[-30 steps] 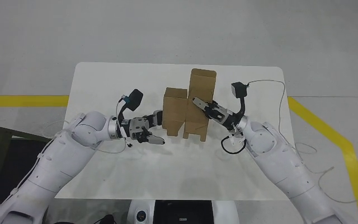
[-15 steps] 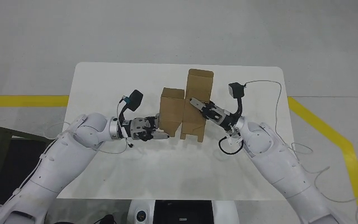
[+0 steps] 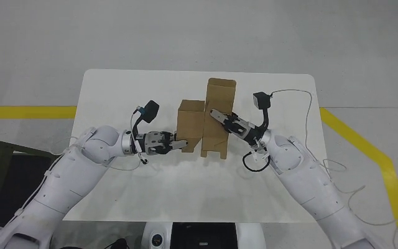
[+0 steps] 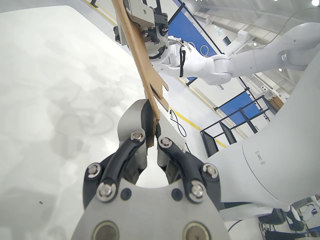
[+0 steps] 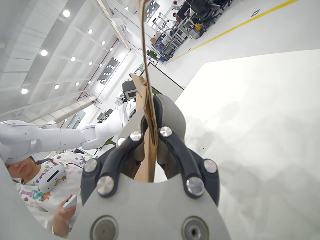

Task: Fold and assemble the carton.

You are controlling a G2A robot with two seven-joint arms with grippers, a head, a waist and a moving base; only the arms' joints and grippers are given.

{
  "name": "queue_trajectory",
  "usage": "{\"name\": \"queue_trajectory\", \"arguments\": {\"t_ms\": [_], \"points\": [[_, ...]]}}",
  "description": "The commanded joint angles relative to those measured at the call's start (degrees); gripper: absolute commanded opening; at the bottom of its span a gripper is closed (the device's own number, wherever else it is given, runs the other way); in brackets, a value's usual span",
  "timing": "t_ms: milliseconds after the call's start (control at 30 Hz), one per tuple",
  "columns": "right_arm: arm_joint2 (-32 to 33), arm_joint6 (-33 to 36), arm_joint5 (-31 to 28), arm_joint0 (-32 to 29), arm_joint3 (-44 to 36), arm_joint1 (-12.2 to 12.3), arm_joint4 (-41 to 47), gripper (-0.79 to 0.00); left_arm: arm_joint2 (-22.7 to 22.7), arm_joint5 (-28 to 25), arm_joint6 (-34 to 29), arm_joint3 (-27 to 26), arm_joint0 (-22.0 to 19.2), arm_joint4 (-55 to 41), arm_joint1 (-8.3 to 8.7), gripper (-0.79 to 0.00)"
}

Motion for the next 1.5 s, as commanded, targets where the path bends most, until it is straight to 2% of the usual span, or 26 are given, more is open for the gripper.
{"name": "queue_trajectory", "arguments": {"t_ms": [0, 100, 300, 533, 800, 1000, 1233, 1300, 1333, 1400, 1467], "points": [[0.6, 1.1, 0.1, -0.1, 0.1, 0.1, 0.2, 0.0, 0.4, 0.3, -2.4, 0.3, -0.6, -0.9, 0.09, -0.785], [1.9, 3.5, 0.2, -0.3, 0.1, 0.5, 0.3, 0.0, 0.7, 0.5, -5.8, 1.1, -1.8, -2.8, 0.3, -0.785], [5.8, 12.9, 0.4, -1.4, -0.7, 1.9, 2.9, 0.0, 3.5, 5.7, -11.0, 1.0, -5.3, -8.1, 1.33, -0.785], [9.5, 25.0, 1.7, -3.2, -1.5, 3.6, 10.3, 0.0, 7.9, 12.5, -17.8, -0.5, -9.3, -18.1, 3.57, -0.785], [11.9, 36.6, 3.8, -5.3, -1.7, 4.8, 19.0, 0.0, 13.7, 17.6, -22.9, -4.1, -13.1, -23.3, 6.38, -0.785], [12.3, 39.6, 3.7, -6.0, -0.7, 5.1, 21.8, 0.0, 18.0, 19.4, -24.7, -5.8, -15.8, -26.8, 8.33, -0.785], [11.7, 40.6, 3.2, -6.6, -0.5, 5.0, 23.5, -0.012, 23.4, 19.1, -24.4, -6.2, -18.7, -27.5, 10.01, -0.785], [11.3, 40.8, 3.1, -6.6, -0.5, 4.9, 23.9, -0.32, 25.0, 18.3, -23.6, -6.2, -19.5, -27.6, 10.41, -0.785], [11.0, 40.8, 3.0, -6.5, -0.5, 4.9, 24.1, -0.4, 25.7, 17.9, -23.2, -6.1, -19.9, -27.5, 10.59, -0.785], [10.5, 41.2, 2.8, -6.4, -0.4, 4.8, 24.7, -0.511, 27.3, 17.1, -22.4, -6.1, -20.8, -27.4, 10.93, -0.785], [10.1, 41.6, 2.6, -6.2, -0.1, 4.7, 25.1, -0.579, 29.0, 16.2, -21.5, -6.0, -21.8, -27.2, 11.24, -0.785]]}}
